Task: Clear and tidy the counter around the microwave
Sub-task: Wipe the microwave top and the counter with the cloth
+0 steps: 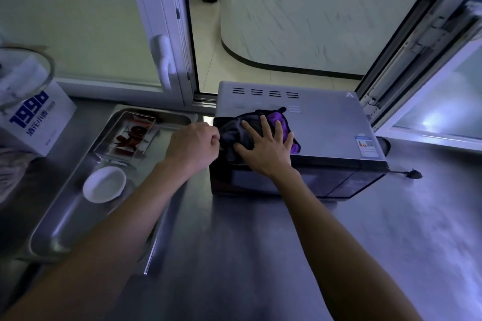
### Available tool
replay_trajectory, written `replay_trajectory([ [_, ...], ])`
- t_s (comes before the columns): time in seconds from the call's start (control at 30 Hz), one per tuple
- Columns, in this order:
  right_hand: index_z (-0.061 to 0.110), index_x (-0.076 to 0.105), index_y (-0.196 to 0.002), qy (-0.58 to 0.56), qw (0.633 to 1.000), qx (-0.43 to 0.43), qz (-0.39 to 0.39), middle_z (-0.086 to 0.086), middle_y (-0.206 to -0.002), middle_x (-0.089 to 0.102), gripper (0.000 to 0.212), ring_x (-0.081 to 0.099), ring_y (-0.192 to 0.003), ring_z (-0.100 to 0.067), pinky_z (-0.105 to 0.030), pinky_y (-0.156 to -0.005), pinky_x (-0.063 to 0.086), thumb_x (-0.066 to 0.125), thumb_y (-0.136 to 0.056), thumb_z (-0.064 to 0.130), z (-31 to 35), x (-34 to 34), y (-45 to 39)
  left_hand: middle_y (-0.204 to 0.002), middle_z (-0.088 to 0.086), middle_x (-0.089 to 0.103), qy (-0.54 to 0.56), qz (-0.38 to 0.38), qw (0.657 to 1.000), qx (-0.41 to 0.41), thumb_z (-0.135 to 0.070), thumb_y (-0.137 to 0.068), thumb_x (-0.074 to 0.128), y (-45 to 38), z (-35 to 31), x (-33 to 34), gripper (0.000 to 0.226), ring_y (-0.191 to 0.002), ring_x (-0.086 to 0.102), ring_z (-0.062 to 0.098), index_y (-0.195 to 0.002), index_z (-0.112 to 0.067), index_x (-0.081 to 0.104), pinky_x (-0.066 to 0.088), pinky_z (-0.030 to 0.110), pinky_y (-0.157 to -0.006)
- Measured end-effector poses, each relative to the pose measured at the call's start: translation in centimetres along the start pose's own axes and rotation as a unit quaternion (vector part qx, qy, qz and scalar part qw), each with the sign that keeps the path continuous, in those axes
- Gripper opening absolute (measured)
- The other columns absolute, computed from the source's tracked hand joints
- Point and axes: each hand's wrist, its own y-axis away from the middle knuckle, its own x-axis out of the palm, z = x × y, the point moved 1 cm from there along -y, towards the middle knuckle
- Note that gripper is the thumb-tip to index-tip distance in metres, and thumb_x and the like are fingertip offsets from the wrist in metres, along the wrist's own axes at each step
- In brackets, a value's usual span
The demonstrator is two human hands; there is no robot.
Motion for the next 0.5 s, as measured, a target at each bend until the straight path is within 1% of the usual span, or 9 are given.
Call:
replay_trajectory([
  [0.07, 0.054, 0.005, -0.153, -0.005, 1.000, 0.017, -0.004, 0.004, -0.168, -0.008, 0.073, -0.011, -0.152, -0.036, -0.064, -0.117, -0.007, 0.027, -0.088, 0.077, -2.1, -0.3, 1.1, -0.097, -0.004, 0.069, 0.008, -0.004, 1.000, 0.013, -0.019, -0.083, 0.053, 0.2, -2.0, 0.8, 0.023, -0.089, 0.064, 0.026, -0.093, -0.025, 0.072, 0.046, 0.032, -0.066],
  [0.13, 0.054, 0.005, -0.154, -0.018, 0.999, 0.034, -0.005, 0.005, -0.168, -0.008, 0.071, -0.011, -0.152, -0.035, -0.063, -0.118, -0.006, 0.029, -0.089, 0.075, -4.4, -0.7, 2.0, -0.104, -0.002, 0.069, 0.004, -0.001, 0.999, 0.033, -0.020, -0.085, 0.054, 0.2, -4.3, 1.6, 0.025, -0.098, 0.062, 0.027, -0.103, -0.023, 0.072, 0.050, 0.036, -0.075],
  [0.2, 0.054, 0.006, -0.154, -0.033, 0.998, 0.051, -0.010, 0.005, -0.168, -0.008, 0.070, -0.011, -0.153, -0.035, -0.062, -0.119, -0.006, 0.030, -0.091, 0.072, -7.2, -1.2, 2.8, -0.113, -0.001, 0.067, -0.011, 0.010, 0.998, 0.056, -0.023, -0.089, 0.053, 0.1, -6.5, 2.6, 0.030, -0.106, 0.059, 0.026, -0.115, -0.022, 0.069, 0.052, 0.041, -0.081],
  [0.27, 0.053, 0.008, -0.154, -0.045, 0.996, 0.072, -0.017, 0.005, -0.168, -0.007, 0.069, -0.011, -0.153, -0.034, -0.060, -0.120, -0.006, 0.032, -0.091, 0.071, -10.2, -1.7, 3.6, -0.121, -0.003, 0.065, -0.026, 0.020, 0.997, 0.076, -0.027, -0.091, 0.052, 0.1, -8.4, 3.7, 0.033, -0.112, 0.056, 0.025, -0.121, -0.023, 0.066, 0.052, 0.045, -0.084],
  [0.33, 0.052, 0.010, -0.154, -0.057, 0.994, 0.094, -0.021, 0.004, -0.168, -0.005, 0.069, -0.010, -0.153, -0.035, -0.059, -0.120, -0.008, 0.034, -0.092, 0.069, -13.1, -2.4, 4.1, -0.124, -0.003, 0.064, -0.031, 0.026, 0.995, 0.092, -0.029, -0.092, 0.053, 0.0, -10.4, 4.8, 0.032, -0.115, 0.054, 0.025, -0.120, -0.022, 0.067, 0.051, 0.046, -0.084],
  [0.43, 0.051, 0.011, -0.155, -0.068, 0.991, 0.112, -0.017, 0.004, -0.168, -0.005, 0.069, -0.010, -0.153, -0.035, -0.057, -0.121, -0.008, 0.036, -0.092, 0.066, -16.3, -3.2, 4.5, -0.120, -0.002, 0.064, -0.053, 0.030, 0.991, 0.121, -0.031, -0.093, 0.051, -0.2, -13.3, 6.1, 0.030, -0.113, 0.055, 0.027, -0.112, -0.018, 0.069, 0.051, 0.046, -0.080],
  [0.5, 0.050, 0.011, -0.155, -0.070, 0.990, 0.119, -0.022, 0.003, -0.168, -0.005, 0.069, -0.010, -0.153, -0.035, -0.057, -0.121, -0.008, 0.035, -0.093, 0.065, -17.6, -3.4, 4.6, -0.123, -0.001, 0.063, -0.060, 0.036, 0.989, 0.130, -0.032, -0.093, 0.051, -0.5, -15.0, 6.7, 0.031, -0.116, 0.055, 0.027, -0.114, -0.017, 0.068, 0.051, 0.046, -0.081],
])
